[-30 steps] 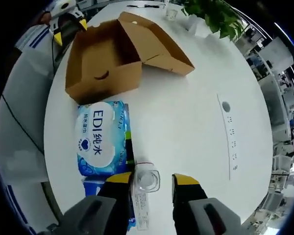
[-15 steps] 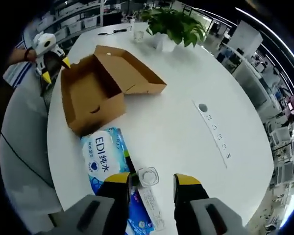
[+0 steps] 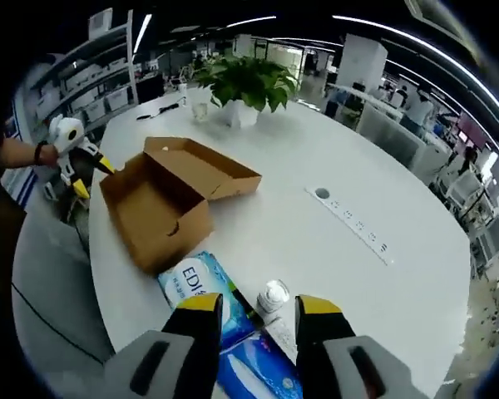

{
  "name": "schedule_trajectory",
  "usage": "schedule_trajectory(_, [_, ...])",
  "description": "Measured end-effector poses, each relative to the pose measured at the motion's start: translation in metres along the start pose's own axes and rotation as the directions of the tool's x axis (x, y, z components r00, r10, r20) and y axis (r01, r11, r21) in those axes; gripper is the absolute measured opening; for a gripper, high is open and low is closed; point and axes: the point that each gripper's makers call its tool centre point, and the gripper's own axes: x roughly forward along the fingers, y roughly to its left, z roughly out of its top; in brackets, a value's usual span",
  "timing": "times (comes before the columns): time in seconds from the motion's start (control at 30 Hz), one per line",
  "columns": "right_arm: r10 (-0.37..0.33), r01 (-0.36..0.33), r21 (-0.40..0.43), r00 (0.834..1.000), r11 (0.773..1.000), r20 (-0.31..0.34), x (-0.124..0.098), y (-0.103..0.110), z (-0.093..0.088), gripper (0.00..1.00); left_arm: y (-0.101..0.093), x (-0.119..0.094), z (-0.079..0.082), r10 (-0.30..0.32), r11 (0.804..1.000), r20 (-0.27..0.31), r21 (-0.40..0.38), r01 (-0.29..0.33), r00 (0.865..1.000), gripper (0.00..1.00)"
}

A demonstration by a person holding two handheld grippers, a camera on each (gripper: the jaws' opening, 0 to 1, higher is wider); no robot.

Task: Operate the shoe box by opening the lid, removing the specified soft item, and placing it in the target area until the item is outside and the box remains undamaged.

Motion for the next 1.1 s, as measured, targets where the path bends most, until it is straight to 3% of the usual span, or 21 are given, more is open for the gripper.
schedule_trajectory(0.17, [-0.004,-0.003,0.070,0.995,0.998,0.099,-0.006,0.010,0.009,0.35,0.006,-0.003,0.001,0.020,1.000,0.016,-0.024,-0.020,1.000,0.45])
schedule_trajectory(0.4, [0.014,-0.042,0.140,0.980,0.989,0.201,-0.007,0.042,0.021,0.39,0.015,-0.008,0.004,0.062,0.997,0.042,-0.058,-0.059,0.997,0.45])
schedule_trajectory(0.63, [0.030,-0.071,0.163,0.971,0.984,0.237,0.002,0.073,0.017,0.42,0.035,-0.017,0.002,0.138,0.985,0.064,-0.114,-0.130,0.988,0.46])
schedule_trajectory(0.8, [0.050,-0.098,0.178,0.966,0.979,0.254,0.006,0.098,0.013,0.44,0.047,-0.027,-0.004,0.210,0.967,0.067,-0.163,-0.197,0.975,0.47])
schedule_trajectory(1.03, [0.058,-0.120,0.217,0.960,0.969,0.272,0.013,0.121,0.003,0.46,0.068,-0.045,-0.021,0.344,0.917,0.044,-0.230,-0.326,0.938,0.49])
schedule_trajectory(1.1, [0.063,-0.127,0.222,0.960,0.967,0.274,0.015,0.127,0.001,0.46,0.071,-0.048,-0.024,0.358,0.908,0.043,-0.251,-0.337,0.933,0.49])
